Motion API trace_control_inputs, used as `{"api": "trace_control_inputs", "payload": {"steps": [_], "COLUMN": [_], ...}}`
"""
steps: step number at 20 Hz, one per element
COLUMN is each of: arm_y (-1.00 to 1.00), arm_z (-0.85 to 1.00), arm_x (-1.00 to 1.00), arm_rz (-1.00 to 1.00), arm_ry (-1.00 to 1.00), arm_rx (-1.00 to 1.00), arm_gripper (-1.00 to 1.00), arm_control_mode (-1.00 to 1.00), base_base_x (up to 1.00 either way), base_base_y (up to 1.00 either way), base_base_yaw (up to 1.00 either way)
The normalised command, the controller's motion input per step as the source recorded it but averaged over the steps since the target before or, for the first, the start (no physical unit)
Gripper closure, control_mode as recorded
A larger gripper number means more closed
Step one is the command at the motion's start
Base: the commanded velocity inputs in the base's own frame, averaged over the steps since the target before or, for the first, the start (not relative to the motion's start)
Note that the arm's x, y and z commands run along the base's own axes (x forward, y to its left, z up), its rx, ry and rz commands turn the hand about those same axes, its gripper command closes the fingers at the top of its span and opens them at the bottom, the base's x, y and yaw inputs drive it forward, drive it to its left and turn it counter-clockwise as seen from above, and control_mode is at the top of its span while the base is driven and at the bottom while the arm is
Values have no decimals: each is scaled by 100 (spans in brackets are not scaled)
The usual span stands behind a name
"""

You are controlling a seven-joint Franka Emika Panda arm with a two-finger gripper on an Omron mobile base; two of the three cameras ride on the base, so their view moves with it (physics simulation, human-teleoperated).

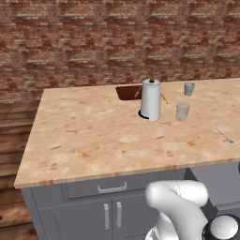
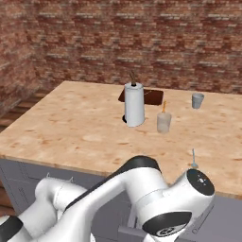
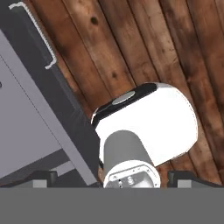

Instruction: Take the tongs from the drawer on the right and place them on the dining counter next to the tray containing the kebab skewer.

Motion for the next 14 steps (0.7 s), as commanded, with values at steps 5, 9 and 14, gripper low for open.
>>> {"api": "trace_control_inputs", "payload": {"steps": [5, 9, 14], "arm_y": [40, 5, 0], "arm_z": [0, 0, -1], "arm_x": [0, 3, 0], "arm_rz": [17, 30, 37], "arm_ry": [2, 5, 15], "arm_rx": [-15, -7, -1], "arm_gripper": [-100, -100, -100], "arm_control_mode": [-100, -100, -100], "base_base_x": [0, 0, 0], "base_base_y": [0, 0, 0], "base_base_yaw": [0, 0, 0]}}
